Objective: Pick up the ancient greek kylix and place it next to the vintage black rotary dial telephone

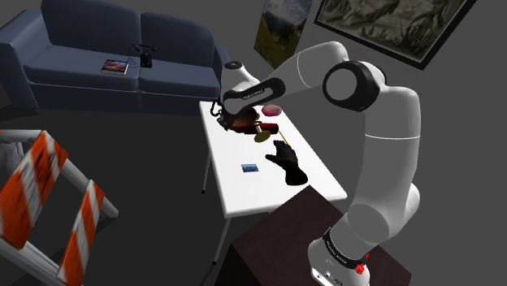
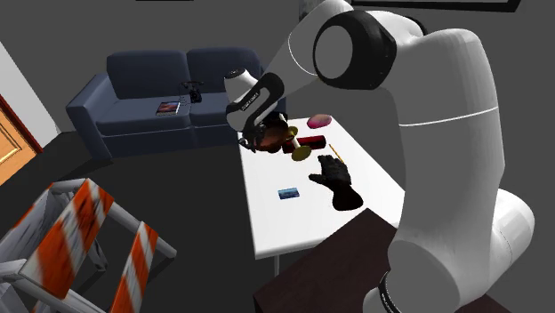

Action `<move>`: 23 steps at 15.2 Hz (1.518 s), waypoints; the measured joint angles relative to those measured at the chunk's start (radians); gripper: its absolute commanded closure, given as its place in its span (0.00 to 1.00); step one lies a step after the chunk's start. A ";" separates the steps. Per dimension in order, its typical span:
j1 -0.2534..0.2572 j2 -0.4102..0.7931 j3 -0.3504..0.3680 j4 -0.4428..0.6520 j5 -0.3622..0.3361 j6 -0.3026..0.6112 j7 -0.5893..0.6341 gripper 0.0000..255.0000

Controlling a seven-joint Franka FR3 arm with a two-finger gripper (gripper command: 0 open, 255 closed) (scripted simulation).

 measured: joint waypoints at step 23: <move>0.013 0.107 -0.028 0.004 -0.043 0.096 0.048 0.00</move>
